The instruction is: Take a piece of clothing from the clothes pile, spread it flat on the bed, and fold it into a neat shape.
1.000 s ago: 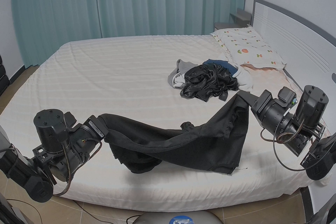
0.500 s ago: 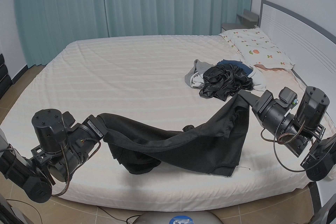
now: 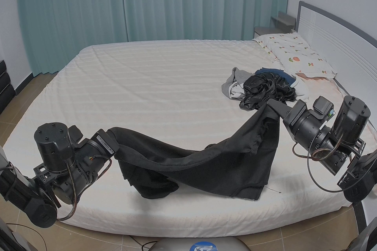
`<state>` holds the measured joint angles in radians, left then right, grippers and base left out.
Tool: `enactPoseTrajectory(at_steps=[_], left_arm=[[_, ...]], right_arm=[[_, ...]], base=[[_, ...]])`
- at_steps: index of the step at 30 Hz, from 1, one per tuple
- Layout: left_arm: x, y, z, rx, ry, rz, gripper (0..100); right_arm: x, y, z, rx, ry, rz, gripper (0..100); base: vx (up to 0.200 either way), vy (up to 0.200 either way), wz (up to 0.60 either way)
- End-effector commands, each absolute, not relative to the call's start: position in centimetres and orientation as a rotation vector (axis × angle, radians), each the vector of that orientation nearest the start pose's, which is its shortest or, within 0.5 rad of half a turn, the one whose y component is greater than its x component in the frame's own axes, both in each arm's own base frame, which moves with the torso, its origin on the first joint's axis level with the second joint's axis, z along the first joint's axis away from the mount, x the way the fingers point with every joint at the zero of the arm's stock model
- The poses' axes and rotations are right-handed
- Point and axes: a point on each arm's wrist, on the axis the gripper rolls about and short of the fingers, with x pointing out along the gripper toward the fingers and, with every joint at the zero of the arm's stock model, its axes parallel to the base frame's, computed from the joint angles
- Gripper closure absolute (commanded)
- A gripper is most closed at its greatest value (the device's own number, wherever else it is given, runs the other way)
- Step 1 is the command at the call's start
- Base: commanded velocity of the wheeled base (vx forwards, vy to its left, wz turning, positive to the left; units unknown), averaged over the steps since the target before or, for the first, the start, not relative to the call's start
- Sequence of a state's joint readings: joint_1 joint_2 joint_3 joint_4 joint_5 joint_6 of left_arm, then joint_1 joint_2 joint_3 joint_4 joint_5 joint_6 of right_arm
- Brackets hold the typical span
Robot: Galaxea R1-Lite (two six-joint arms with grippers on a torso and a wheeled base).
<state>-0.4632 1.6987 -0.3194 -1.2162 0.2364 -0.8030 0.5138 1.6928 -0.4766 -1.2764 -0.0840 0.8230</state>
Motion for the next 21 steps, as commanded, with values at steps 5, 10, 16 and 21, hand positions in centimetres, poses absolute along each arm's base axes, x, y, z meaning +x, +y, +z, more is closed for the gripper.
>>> enactPoseTrajectory(at_steps=[5, 10, 16, 21], left_arm=[[22.1, -10.7, 12.0, -0.734, 0.261, -0.158, 100], [21.6, -10.7, 11.8, -0.728, 0.275, -0.158, 100], [19.7, -10.3, 12.1, -0.701, 0.274, -0.183, 100], [18.2, -9.8, 13.6, -0.708, 0.226, -0.218, 100]], right_arm=[[23.5, 13.2, 17.0, 0.774, 0.101, 0.441, 100], [22.7, 13.0, 17.2, 0.758, 0.104, 0.449, 100], [19.9, 12.4, 18.1, 0.767, 0.089, 0.494, 100], [16.7, 11.6, 20.5, 0.780, 0.040, 0.552, 100]], base=[[-0.040, 0.000, 0.00], [-0.200, 0.000, 0.00], [-0.200, 0.000, 0.00], [-0.200, 0.000, 0.00]])
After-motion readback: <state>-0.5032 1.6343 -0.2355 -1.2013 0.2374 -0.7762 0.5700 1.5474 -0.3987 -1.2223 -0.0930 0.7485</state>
